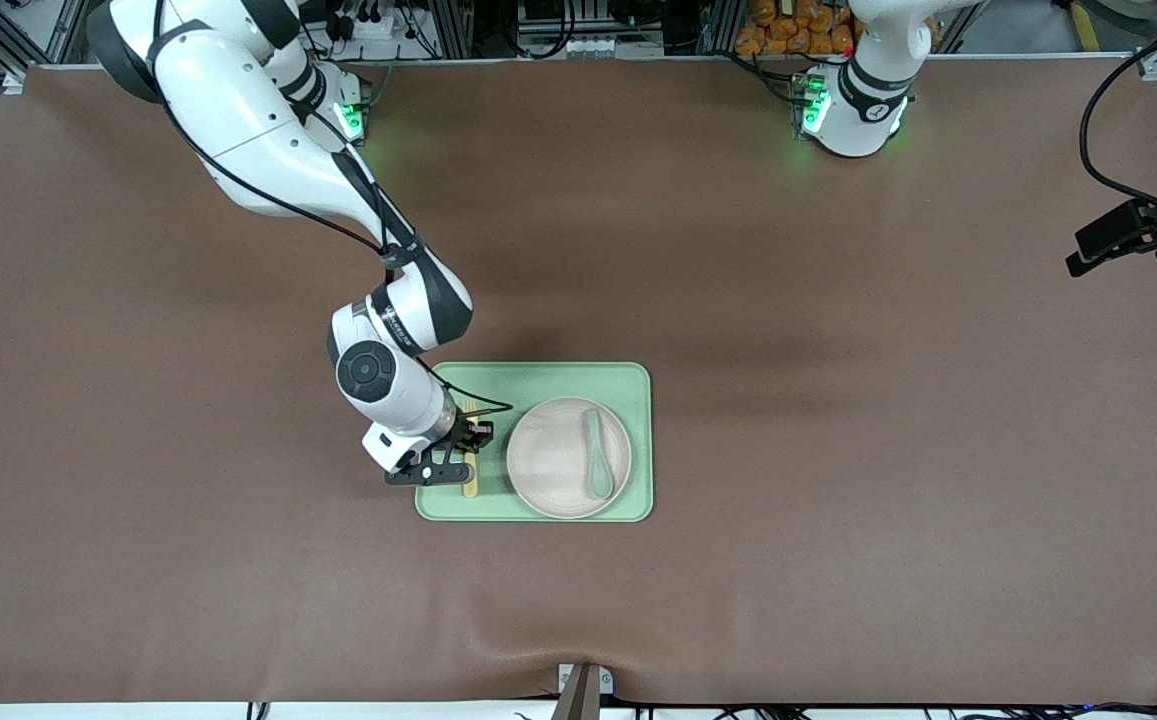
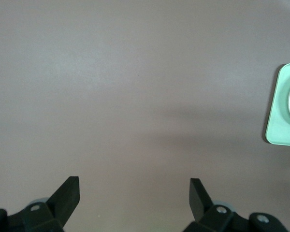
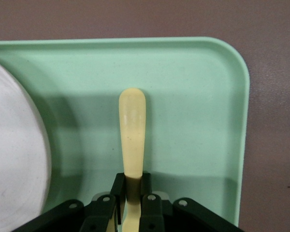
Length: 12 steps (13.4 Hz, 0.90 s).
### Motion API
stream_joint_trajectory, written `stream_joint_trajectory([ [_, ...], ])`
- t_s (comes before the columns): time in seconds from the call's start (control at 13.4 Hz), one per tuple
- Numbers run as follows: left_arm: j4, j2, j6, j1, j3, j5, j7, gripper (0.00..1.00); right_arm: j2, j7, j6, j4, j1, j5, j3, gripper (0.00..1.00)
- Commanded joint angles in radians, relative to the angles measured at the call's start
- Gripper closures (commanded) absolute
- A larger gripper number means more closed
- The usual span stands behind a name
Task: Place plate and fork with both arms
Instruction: 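Lift the fork and move it beside the plate on the tray, then open the right gripper to set the fork on the tray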
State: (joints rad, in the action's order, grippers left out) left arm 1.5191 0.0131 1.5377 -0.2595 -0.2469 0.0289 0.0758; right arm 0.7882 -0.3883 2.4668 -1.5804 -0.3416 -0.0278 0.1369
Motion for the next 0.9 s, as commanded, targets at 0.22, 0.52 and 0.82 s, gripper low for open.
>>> stream_joint_trajectory([
  [0.22,0.001,-0.012,-0.010,-0.003,-0.003,-0.004,-0.019,0.00,-0.079,-0.003,-0.082,0.012,0.026,-0.003,0.018,0.00],
  [0.52,0.001,-0.015,-0.021,-0.003,-0.005,-0.004,-0.021,0.00,-0.078,0.009,-0.322,0.206,0.081,0.000,0.021,0.00],
  [0.82,0.000,-0.010,-0.021,-0.003,-0.003,-0.003,-0.019,0.00,-0.128,0.000,-0.390,0.247,0.180,-0.001,0.081,0.00],
])
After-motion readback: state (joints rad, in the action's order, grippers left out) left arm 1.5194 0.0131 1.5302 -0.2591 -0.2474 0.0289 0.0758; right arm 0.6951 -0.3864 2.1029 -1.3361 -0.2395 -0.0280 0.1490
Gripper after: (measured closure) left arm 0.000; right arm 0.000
